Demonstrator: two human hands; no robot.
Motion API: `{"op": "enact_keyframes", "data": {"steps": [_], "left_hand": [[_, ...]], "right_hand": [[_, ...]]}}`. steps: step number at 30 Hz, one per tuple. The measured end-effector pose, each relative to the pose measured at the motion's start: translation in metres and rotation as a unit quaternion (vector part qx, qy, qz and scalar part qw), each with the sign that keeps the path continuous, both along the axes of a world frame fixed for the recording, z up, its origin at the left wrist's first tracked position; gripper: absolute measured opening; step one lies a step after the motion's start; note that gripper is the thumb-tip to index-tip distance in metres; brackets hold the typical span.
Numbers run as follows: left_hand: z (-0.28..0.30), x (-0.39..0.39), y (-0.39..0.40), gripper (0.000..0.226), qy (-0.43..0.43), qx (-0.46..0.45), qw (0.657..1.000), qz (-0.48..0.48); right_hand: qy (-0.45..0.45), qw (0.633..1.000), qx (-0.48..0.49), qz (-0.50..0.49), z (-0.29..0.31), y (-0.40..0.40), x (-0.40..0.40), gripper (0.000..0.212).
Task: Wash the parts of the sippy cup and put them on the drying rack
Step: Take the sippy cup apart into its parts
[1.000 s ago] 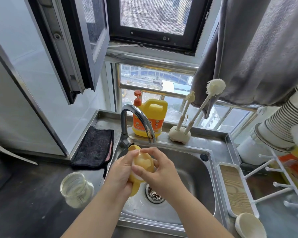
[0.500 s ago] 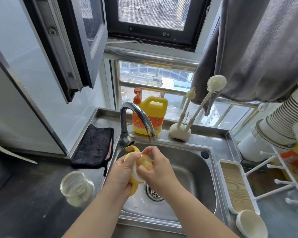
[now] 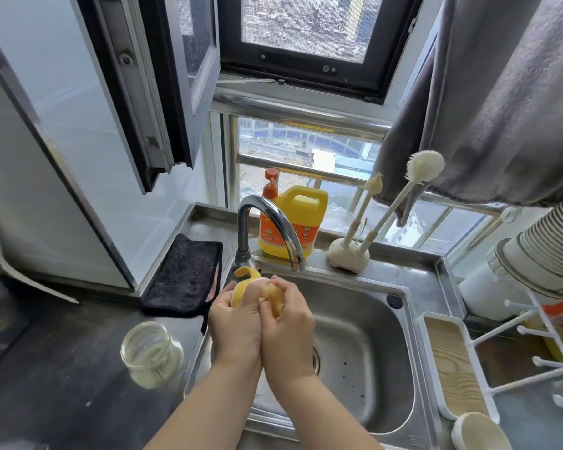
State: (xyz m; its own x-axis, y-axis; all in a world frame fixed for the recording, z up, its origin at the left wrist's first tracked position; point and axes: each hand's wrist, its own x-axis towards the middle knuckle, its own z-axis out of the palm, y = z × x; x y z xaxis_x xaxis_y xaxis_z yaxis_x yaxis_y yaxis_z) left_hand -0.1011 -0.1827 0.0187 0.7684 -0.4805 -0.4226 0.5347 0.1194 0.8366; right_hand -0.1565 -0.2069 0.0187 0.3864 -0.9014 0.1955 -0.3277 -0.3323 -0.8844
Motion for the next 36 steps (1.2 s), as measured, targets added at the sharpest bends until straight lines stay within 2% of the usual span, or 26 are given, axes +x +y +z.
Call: {"op": "enact_keyframes", "data": {"steps": [4, 7, 9, 11, 14, 18, 19, 21, 23, 25, 28, 31, 33, 36], "left_hand": [[0.002, 0.005, 0.001, 0.007, 0.048, -0.037, 0.998, -0.007], [0.005, 0.011, 0.007, 0.017, 0.014, -0.055, 0.997, -0.057], [0.009, 0.011, 0.01, 0.018, -0.012, -0.053, 0.995, -0.089], [0.01, 0.012, 0.013, 0.011, -0.026, -0.051, 0.992, -0.112], [0.011, 0.013, 0.018, 0.036, -0.05, -0.046, 0.99, -0.127], [0.011, 0.01, 0.024, 0.05, -0.078, -0.026, 0.989, -0.126], [0.01, 0.01, 0.025, 0.049, -0.084, -0.022, 0.987, -0.133], [0.009, 0.009, 0.028, 0.033, -0.091, -0.017, 0.985, -0.149], [0.008, 0.009, 0.029, 0.026, -0.097, -0.003, 0.982, -0.16], [0.002, 0.006, 0.027, 0.028, -0.089, 0.014, 0.983, -0.161], [-0.009, -0.003, 0.022, 0.031, -0.043, 0.044, 0.984, -0.165], [-0.018, -0.022, 0.011, 0.017, 0.088, 0.022, 0.979, -0.183], [-0.022, -0.038, 0.003, 0.014, 0.144, 0.02, 0.965, -0.217], [-0.027, -0.061, -0.009, 0.024, 0.169, 0.036, 0.948, -0.268]], "right_hand": [[-0.021, 0.999, 0.034, 0.028, 0.0, -0.008, -0.004, 0.022], [-0.086, 0.987, 0.131, 0.012, 0.002, -0.015, -0.007, 0.02], [-0.155, 0.958, 0.241, -0.004, 0.002, -0.02, -0.007, 0.025], [-0.216, 0.926, 0.31, -0.004, 0.002, -0.022, -0.007, 0.032], [-0.272, 0.894, 0.356, -0.001, 0.002, -0.023, -0.015, 0.05], [-0.299, 0.852, 0.43, 0.005, -0.001, -0.02, -0.031, 0.07], [-0.302, 0.841, 0.448, 0.006, -0.002, -0.019, -0.036, 0.07], [-0.309, 0.818, 0.485, -0.004, -0.005, -0.019, -0.047, 0.05], [-0.313, 0.794, 0.521, -0.027, -0.006, -0.019, -0.058, 0.034], [-0.319, 0.766, 0.555, -0.056, -0.007, -0.019, -0.068, 0.032], [-0.327, 0.737, 0.584, -0.094, -0.009, -0.021, -0.085, 0.037], [-0.358, 0.718, 0.585, -0.118, -0.009, -0.024, -0.11, 0.039], [-0.372, 0.72, 0.573, -0.124, -0.009, -0.027, -0.128, 0.038], [-0.38, 0.732, 0.546, -0.145, -0.01, -0.032, -0.157, 0.041]]}}
